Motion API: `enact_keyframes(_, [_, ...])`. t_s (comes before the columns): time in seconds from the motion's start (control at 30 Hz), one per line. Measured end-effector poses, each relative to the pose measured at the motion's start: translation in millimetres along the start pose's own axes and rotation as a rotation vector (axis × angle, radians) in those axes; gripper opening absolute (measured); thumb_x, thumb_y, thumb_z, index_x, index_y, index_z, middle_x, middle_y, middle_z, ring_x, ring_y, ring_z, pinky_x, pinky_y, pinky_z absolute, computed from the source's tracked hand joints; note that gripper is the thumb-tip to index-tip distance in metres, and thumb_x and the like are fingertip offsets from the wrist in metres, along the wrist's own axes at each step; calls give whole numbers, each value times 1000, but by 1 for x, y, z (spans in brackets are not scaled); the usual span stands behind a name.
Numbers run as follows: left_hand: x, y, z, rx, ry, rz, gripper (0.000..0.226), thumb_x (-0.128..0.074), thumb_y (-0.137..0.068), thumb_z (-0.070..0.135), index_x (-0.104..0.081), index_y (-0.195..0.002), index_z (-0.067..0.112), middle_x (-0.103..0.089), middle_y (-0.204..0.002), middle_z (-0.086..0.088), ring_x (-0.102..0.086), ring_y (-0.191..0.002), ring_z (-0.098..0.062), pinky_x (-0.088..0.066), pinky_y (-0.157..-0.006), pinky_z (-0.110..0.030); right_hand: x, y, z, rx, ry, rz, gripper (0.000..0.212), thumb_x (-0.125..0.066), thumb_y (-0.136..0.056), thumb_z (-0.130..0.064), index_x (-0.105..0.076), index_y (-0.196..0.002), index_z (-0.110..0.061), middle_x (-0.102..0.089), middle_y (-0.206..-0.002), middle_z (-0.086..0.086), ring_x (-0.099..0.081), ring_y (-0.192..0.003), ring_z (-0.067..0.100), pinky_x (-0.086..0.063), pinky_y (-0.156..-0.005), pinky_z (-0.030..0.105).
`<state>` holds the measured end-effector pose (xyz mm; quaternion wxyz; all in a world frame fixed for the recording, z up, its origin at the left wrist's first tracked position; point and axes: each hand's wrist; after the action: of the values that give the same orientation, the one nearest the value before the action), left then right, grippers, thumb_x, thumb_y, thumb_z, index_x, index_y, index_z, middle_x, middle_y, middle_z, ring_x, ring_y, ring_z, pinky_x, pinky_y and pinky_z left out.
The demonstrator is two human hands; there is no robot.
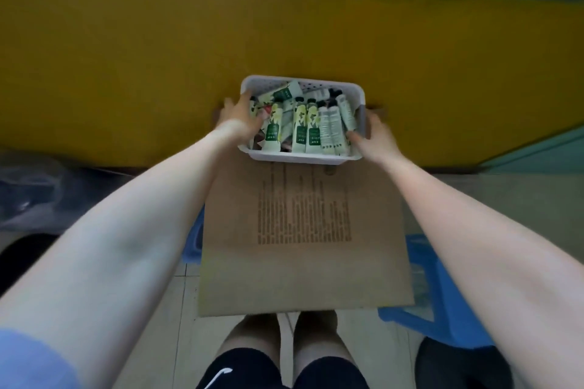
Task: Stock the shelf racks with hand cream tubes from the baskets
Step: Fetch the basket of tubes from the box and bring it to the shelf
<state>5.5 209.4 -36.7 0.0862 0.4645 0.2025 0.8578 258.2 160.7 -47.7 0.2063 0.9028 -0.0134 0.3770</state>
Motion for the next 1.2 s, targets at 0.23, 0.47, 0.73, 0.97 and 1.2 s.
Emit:
enact_keyframes(0.23, [-21, -17, -5, 49, 343, 48, 71, -55, -91, 35, -15, -148, 21, -26, -150, -13, -29, -136, -30, -31, -110, -40, -14, -28, 9, -29, -271, 42, 58, -57, -89, -26, -33, -142, -21, -37, -144, 7, -38, -131, 24, -35, -101, 33])
enact_keyframes(0.47, [-46, 39, -28, 123, 750, 211, 56, -54, -89, 22, -32, -141, 19, -49, -134, -4, -49, -122, -22, -46, -93, -33, -14, -17, 13, 22, -277, -60, 48, -58, -89, -29, -44, -135, -26, -45, -137, 4, -45, -120, 14, -39, -91, 26])
enact_keyframes(0.73, [-45, 125, -80, 295, 785, 570, 48, -49, -93, 23, -36, -139, 18, -42, -141, -3, -41, -123, -13, -35, -98, -27, -51, 29, -35, 170, -229, -156, 32, -55, -87, -30, -55, -119, -23, -56, -124, 6, -51, -103, 14, -38, -80, 25])
enact_keyframes(0.97, [-13, 234, -164, 490, 889, 910, 42, -49, -88, 17, -46, -130, 22, -51, -121, 6, -49, -115, -15, -39, -90, -25, -123, 105, -115, 429, -143, -367, 26, -54, -87, -32, -54, -111, -26, -56, -112, 4, -53, -96, 16, -43, -77, 31])
enact_keyframes(1.2, [-6, 393, -276, 782, 806, 1198, 36, -48, -90, 28, -50, -126, 29, -55, -125, 6, -51, -111, -15, -37, -83, -22, -225, 250, -184, 632, -71, -588, 32, -53, -88, -29, -52, -119, -19, -55, -99, 1, -53, -88, 17, -44, -77, 34])
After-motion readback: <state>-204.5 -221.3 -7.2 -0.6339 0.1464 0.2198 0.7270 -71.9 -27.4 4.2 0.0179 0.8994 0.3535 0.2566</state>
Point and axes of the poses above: each hand's wrist, its own y-axis away from the middle knuckle, its own x-axis out of the back of the hand, z = x × y
